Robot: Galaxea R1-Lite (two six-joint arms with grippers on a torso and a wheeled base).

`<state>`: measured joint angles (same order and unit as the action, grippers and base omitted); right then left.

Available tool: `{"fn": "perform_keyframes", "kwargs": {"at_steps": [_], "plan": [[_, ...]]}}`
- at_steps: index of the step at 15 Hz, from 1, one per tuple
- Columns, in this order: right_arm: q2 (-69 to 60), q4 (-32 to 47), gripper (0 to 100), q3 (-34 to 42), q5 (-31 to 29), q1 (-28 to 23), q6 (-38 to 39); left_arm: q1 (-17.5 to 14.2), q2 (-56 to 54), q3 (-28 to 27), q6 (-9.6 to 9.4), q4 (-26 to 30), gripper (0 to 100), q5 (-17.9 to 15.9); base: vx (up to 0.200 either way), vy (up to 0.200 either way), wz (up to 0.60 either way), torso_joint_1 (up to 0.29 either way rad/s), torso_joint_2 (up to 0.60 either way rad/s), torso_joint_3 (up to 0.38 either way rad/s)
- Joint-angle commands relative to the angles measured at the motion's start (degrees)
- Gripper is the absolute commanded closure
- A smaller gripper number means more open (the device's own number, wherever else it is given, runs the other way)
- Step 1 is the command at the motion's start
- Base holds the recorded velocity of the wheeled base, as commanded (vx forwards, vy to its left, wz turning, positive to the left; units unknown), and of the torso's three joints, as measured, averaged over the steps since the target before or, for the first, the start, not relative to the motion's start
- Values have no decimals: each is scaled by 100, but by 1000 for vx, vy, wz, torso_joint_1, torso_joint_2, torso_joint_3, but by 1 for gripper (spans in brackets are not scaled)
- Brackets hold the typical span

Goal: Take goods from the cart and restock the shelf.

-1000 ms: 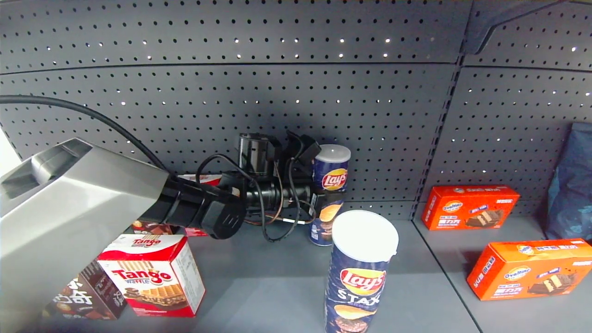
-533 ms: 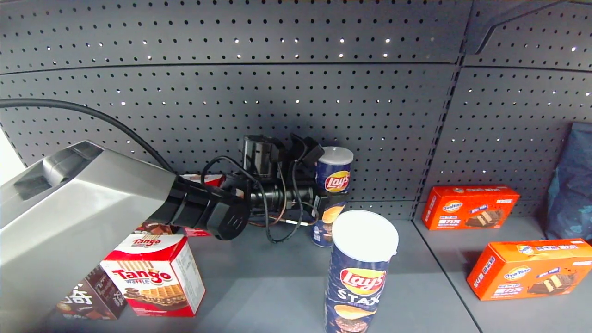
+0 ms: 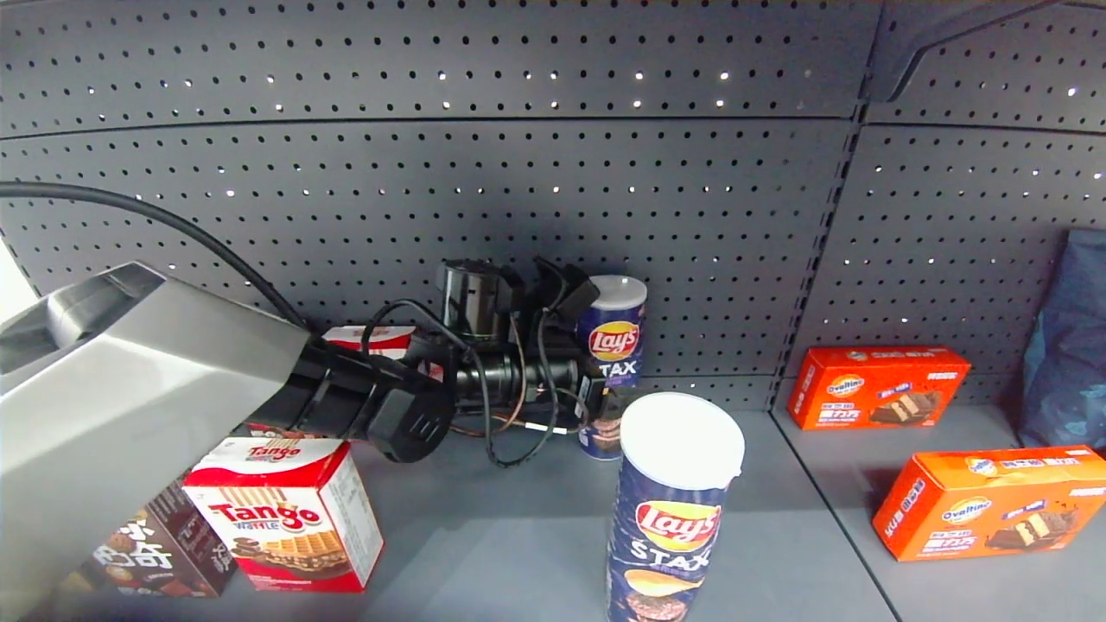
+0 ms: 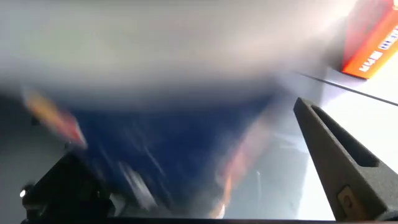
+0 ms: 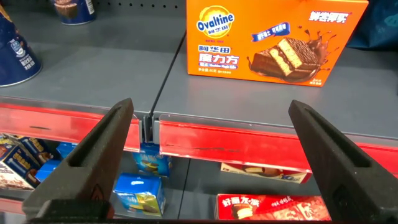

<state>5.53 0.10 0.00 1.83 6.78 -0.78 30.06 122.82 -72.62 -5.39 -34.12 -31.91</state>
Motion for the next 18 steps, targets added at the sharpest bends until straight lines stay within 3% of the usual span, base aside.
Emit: {"fn": "perform_keyframes", "kwargs": {"at_steps": [1, 4, 7, 8, 10, 12, 14, 16, 18], "plan": [[9, -1, 0, 0, 2, -1, -1, -53, -584, 573, 3, -51, 0, 1, 0, 0, 0, 0, 0, 0], [9, -1, 0, 0, 2, -1, -1, -150, -1076, 1048, -6, -77, 0, 54, 0, 0, 0, 0, 0, 0], [9, -1, 0, 0, 2, -1, -1, -123, -1366, 1285, -6, -200, 0, 379, 0, 0, 0, 0, 0, 0], [9, -1, 0, 0, 2, -1, -1, 26, -1568, 1417, -6, -200, 0, 985, 0, 0, 0, 0, 0, 0], [9, -1, 0, 0, 2, -1, -1, 96, -1647, 1549, -24, -200, 0, 1399, 0, 0, 0, 0, 0, 0], [9, -1, 0, 0, 2, -1, -1, 193, -1691, 1822, -41, -156, 0, 2146, 0, 0, 0, 0, 0, 0], [9, -1, 0, 0, 2, -1, -1, 228, -1726, 2032, -41, -147, 0, 2497, 0, 0, 0, 0, 0, 0], [9, -1, 0, 0, 2, -1, -1, 272, -1709, 2191, -156, 37, 0, 3464, 0, 0, 0, 0, 0, 0], [9, -1, 0, 0, 2, -1, -1, 298, -1656, 2164, -147, 283, 0, 3816, 0, 0, 0, 0, 0, 0]]}}
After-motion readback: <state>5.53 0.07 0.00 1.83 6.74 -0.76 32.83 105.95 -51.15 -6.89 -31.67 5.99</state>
